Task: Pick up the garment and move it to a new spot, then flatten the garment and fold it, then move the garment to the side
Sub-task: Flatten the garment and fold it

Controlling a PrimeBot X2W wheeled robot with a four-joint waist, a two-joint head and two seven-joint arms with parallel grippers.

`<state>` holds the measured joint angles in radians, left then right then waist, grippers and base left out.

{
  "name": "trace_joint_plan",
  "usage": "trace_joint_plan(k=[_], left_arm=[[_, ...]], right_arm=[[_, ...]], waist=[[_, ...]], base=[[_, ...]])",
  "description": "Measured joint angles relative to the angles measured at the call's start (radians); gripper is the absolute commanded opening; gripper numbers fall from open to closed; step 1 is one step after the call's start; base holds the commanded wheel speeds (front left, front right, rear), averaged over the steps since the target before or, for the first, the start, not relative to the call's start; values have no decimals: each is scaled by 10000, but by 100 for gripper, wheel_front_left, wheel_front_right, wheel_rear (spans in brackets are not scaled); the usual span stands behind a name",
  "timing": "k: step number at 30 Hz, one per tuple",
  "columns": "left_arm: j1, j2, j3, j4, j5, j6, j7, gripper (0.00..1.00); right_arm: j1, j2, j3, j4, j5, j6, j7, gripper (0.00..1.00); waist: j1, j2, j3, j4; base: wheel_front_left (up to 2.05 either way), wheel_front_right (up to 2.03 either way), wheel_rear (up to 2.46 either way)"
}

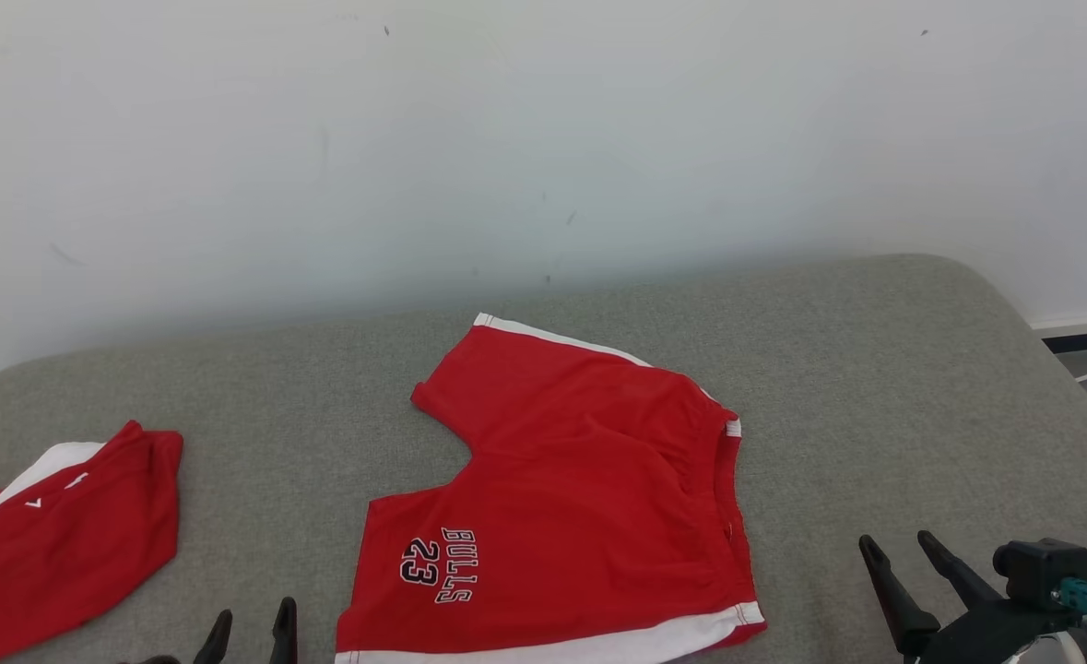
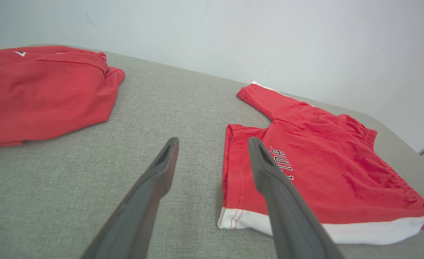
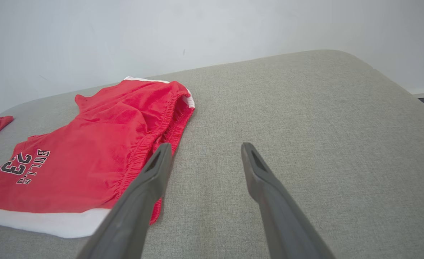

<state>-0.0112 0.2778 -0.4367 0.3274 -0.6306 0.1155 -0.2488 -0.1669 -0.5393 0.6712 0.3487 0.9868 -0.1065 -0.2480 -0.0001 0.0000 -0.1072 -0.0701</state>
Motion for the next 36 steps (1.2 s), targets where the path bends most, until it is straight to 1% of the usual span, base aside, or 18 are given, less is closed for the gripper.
trace_joint_plan(k=[2, 4, 8, 10, 13, 20, 32, 36], left_arm=[[179, 61, 127, -150, 132, 79, -2, 100], [402, 153, 211, -336, 514, 75, -2, 100], [895, 165, 709, -700, 677, 79, -13, 100], [1034, 125, 840, -869, 715, 84, -15, 100], [1148, -29, 1179, -920, 1053, 84, -15, 100], [1581, -324, 1843, -1141, 1490, 84, -17, 100], [1708, -604, 2230, -1592, 2334, 86, -25, 100], [1717, -663, 2240, -1699, 2485, 86, -25, 100]], right_arm=[[191, -38, -288, -219, -146, -33, 2, 100], [414, -63, -504, -483, -380, -92, 0, 100], [839, -77, -884, -924, -826, -169, 0, 100], [1064, -105, -1160, -1049, -932, -169, 0, 100], [1442, -105, -1513, -1352, -1145, -171, 0, 100], [1808, 123, -2019, -1850, -1609, -178, -2, 100], [2409, 602, -3010, -2203, -2554, -180, -19, 100], [2477, 694, -3195, -2266, -2771, -180, -33, 100]], waist=[[1, 0, -15, -44], [1, 0, -29, -95], [0, 0, -23, -235], [1, 1, 0, -290], [1, 1, 33, -323], [1, 1, 63, -389], [1, 1, 113, -448], [1, 1, 137, -429]], base=[[0, 0, 0], [0, 0, 0], [0, 0, 0], [0, 0, 0], [0, 0, 0], [0, 0, 0], [0, 0, 0], [0, 0, 0]])
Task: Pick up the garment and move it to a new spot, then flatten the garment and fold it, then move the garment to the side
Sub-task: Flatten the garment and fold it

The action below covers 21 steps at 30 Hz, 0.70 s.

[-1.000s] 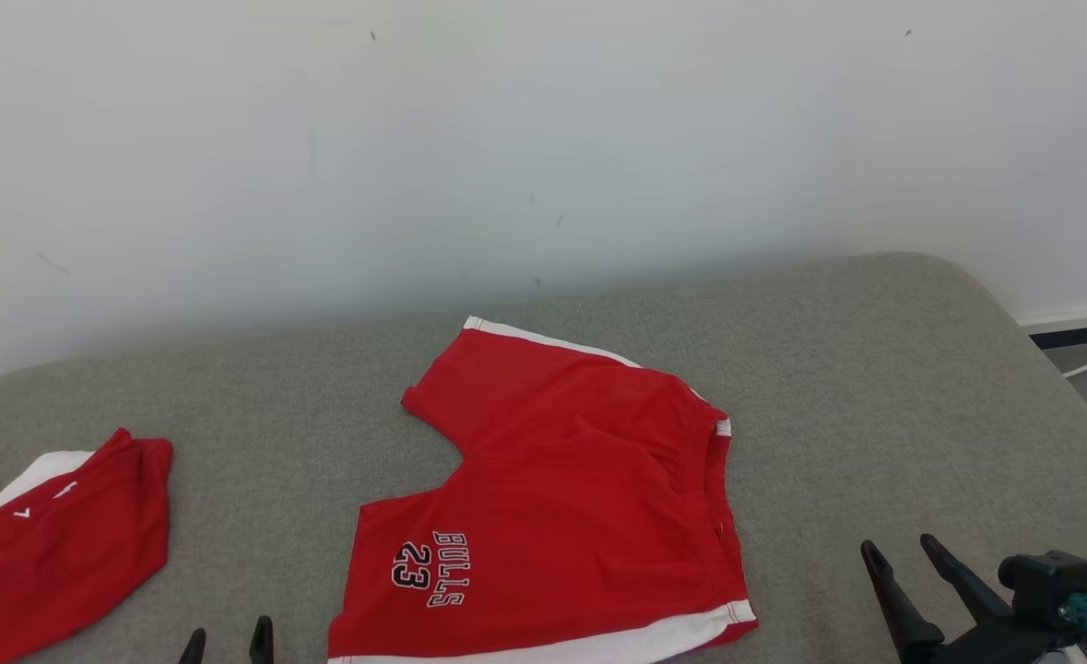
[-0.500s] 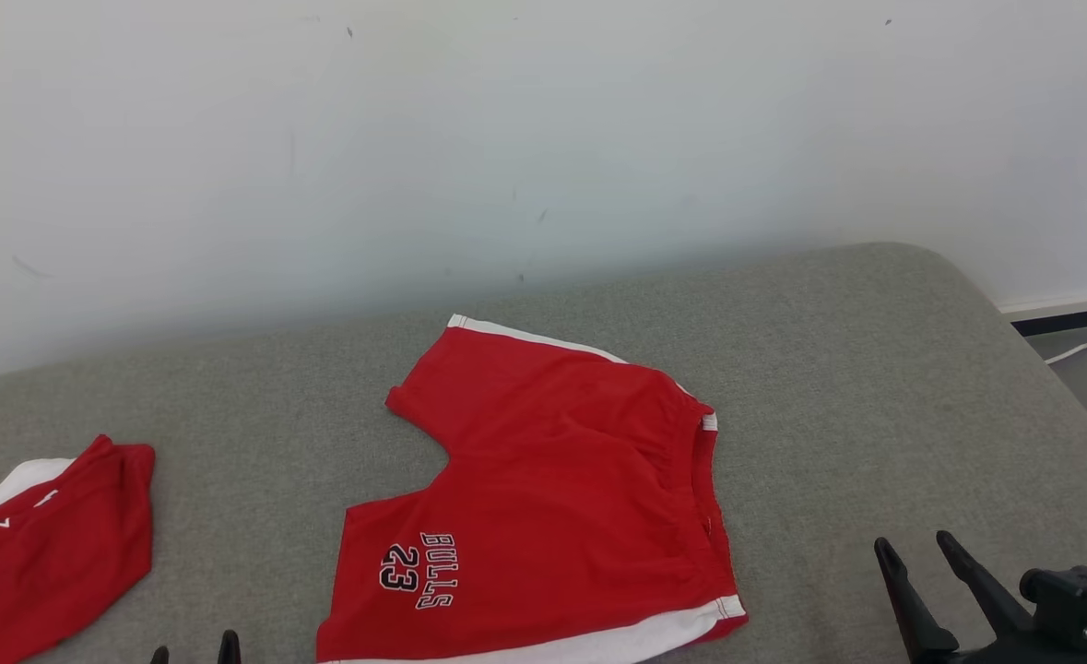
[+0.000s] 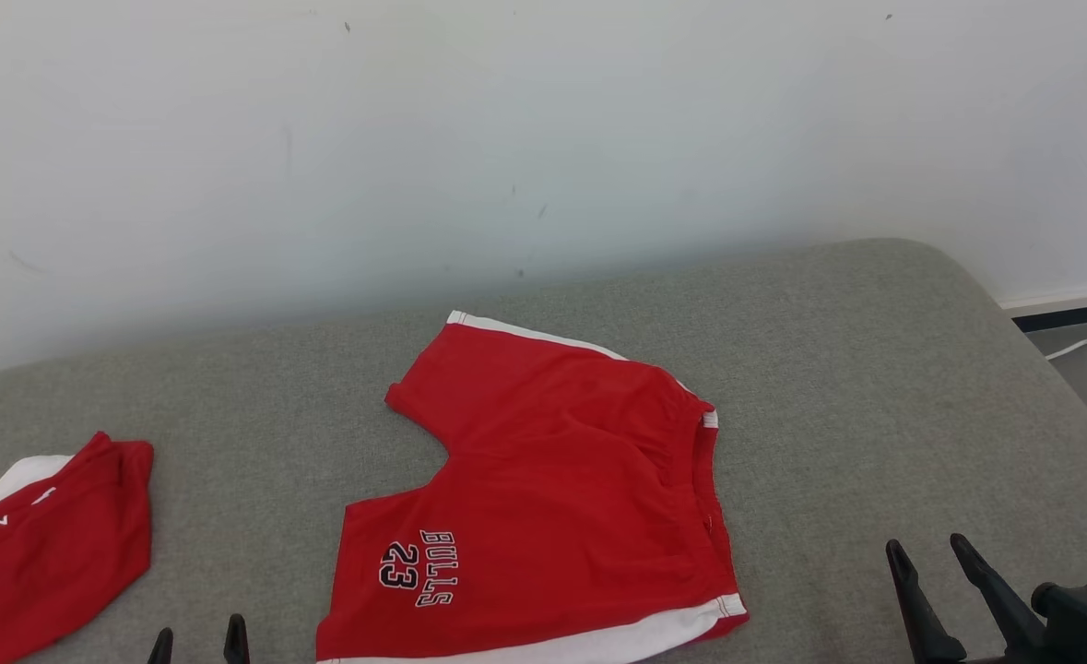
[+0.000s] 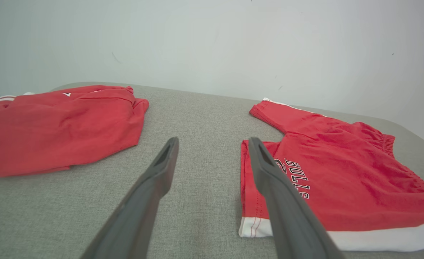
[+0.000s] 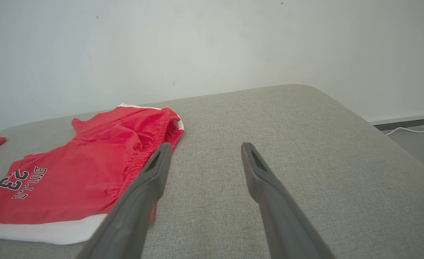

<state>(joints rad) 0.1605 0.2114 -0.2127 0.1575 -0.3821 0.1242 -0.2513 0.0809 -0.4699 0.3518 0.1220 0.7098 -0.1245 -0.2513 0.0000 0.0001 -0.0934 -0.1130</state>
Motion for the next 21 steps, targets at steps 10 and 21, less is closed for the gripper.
trace_joint_plan(k=[10, 21], left_arm=[[138, -54, 0, -31, 671, -2, 320, 100], [183, -102, 69, -107, 1106, -2, 782, 100]], right_arm=[[182, 102, -71, -31, -460, 0, -13, 100], [184, 107, -111, -153, -798, 0, 44, 100]], waist=[[0, 0, 28, 84], [0, 0, -16, 144]], base=[[0, 0, 0], [0, 0, 0]])
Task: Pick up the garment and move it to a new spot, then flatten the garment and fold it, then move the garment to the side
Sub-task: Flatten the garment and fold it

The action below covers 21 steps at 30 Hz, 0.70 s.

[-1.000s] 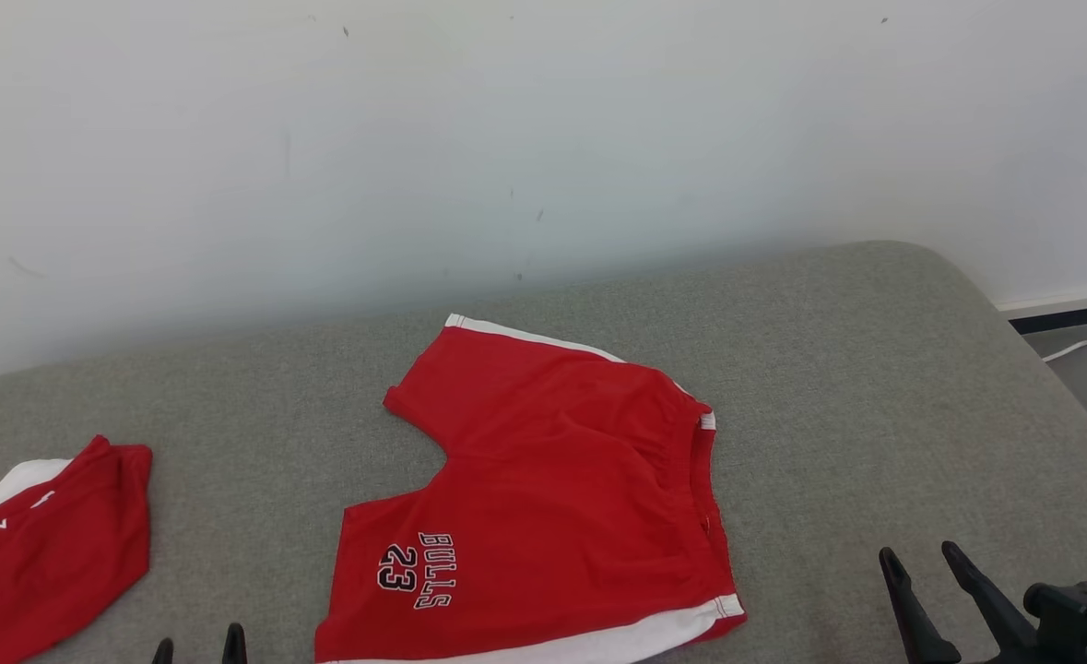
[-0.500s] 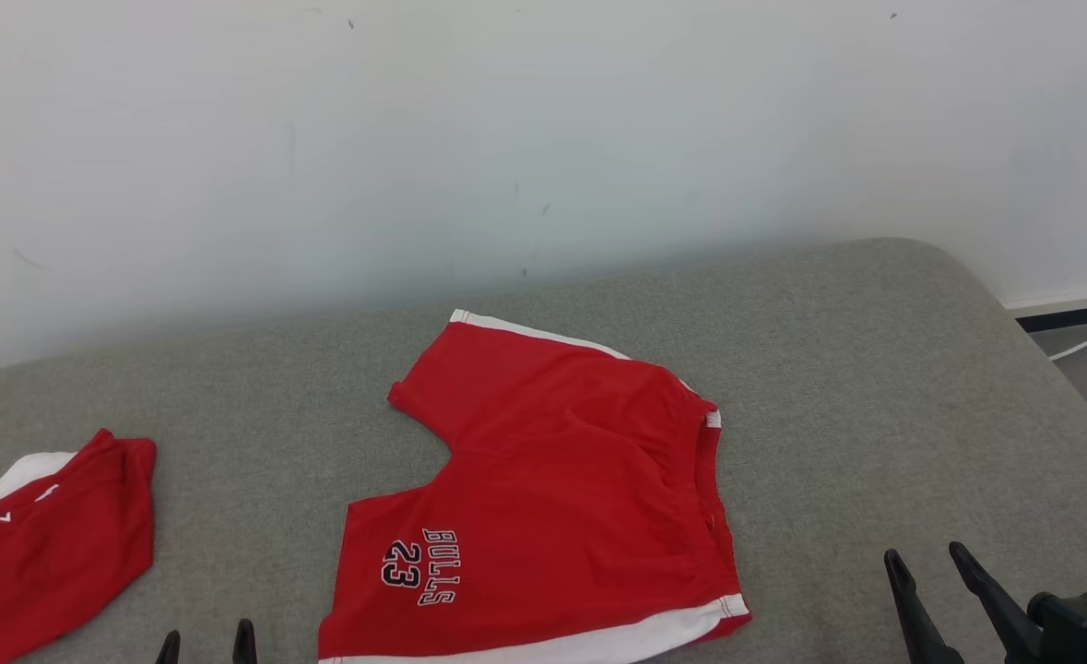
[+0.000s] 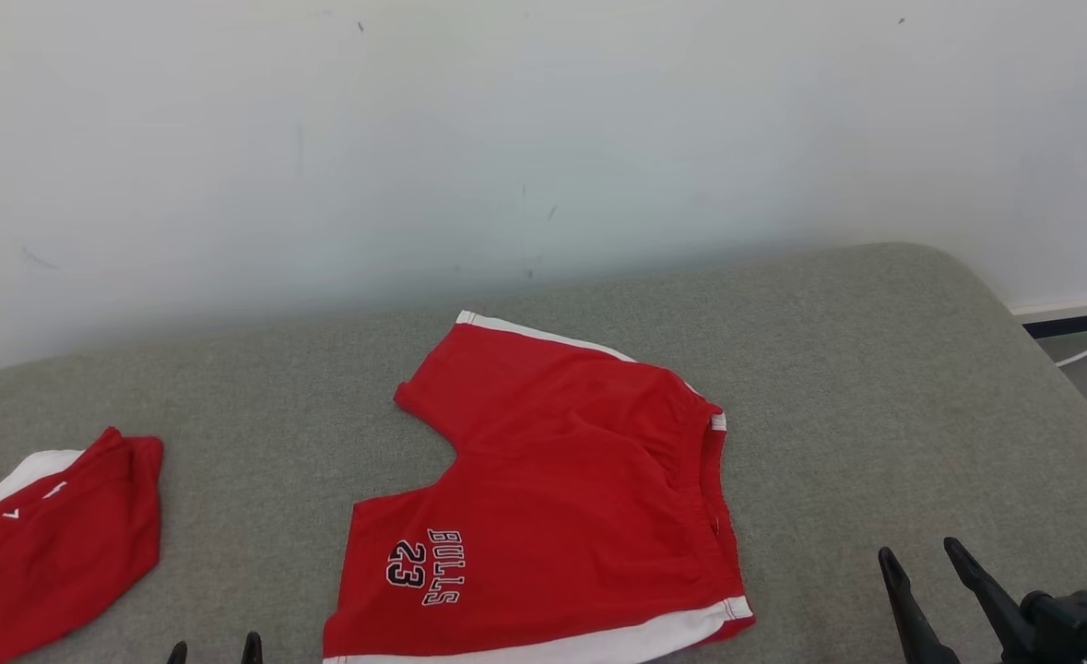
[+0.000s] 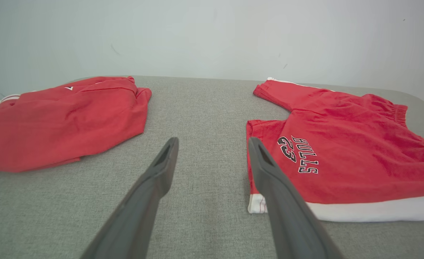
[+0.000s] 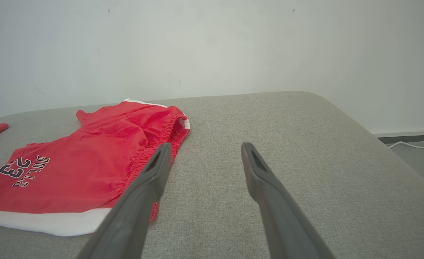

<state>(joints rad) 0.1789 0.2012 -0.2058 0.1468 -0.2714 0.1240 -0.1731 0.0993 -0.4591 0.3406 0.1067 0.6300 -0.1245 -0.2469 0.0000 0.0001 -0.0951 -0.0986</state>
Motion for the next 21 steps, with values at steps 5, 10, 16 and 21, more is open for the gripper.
trace_joint_plan(k=[5, 10, 16, 21], left_arm=[[10, -100, 71, -96, 84, 2, 157, 100], [99, -169, 253, -253, 140, 0, 259, 100], [229, -341, 295, -422, 255, 0, 378, 100], [230, -359, 359, -560, 347, 2, 500, 100]], right_arm=[[68, 23, -77, -27, -96, 0, 17, 100], [175, 119, -104, -54, -150, 0, 96, 100], [177, 132, -184, -77, -165, 0, 109, 100], [201, 155, -240, -104, -190, 0, 184, 100]], waist=[[0, 0, -28, 9], [0, 0, -83, -12], [0, 0, -96, -27], [0, 0, -94, -30]], base=[[0, 0, 0], [0, 0, 0], [0, 0, 0], [0, 0, 0]])
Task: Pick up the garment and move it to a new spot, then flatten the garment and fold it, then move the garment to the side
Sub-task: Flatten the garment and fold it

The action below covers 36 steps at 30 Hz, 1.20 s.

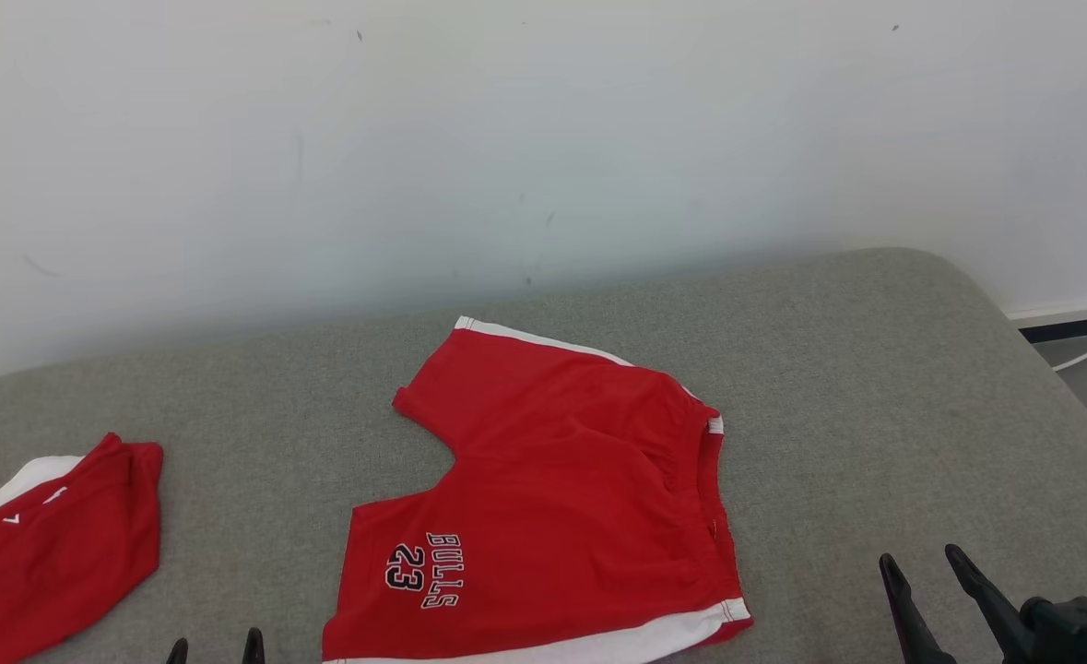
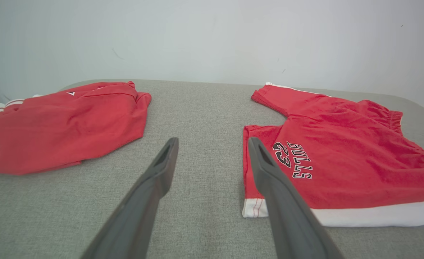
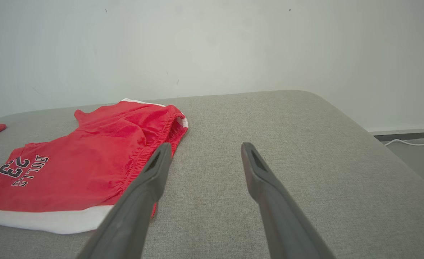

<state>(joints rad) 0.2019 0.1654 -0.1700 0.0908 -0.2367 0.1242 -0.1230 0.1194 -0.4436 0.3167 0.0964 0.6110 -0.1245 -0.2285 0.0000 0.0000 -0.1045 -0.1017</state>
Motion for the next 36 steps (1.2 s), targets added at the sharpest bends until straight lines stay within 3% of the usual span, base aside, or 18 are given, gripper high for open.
trace_joint_plan(k=[15, 19, 25, 36], left_arm=[[89, -144, -209, -301, 307, -59, 487, 100], [-326, -153, -635, -115, 234, -470, 821, 100], [-809, -88, -957, 552, 150, -1030, 1306, 100], [-1741, -257, -1283, 2171, -284, -1703, 2029, 100]], right_arm=[[173, 153, -56, -125, -159, 0, 194, 100], [90, 313, 368, -109, -159, 48, 462, 100], [-359, 644, 1179, 96, -203, 407, 1076, 100], [-1452, 825, 1912, 1532, -430, 826, 2128, 100]], waist=[[0, 0, 89, 105], [0, 0, 157, 199], [0, 0, 235, 231], [0, 0, 470, 277]], base=[[0, 0, 0], [0, 0, 0], [0, 0, 0], [0, 0, 0]])
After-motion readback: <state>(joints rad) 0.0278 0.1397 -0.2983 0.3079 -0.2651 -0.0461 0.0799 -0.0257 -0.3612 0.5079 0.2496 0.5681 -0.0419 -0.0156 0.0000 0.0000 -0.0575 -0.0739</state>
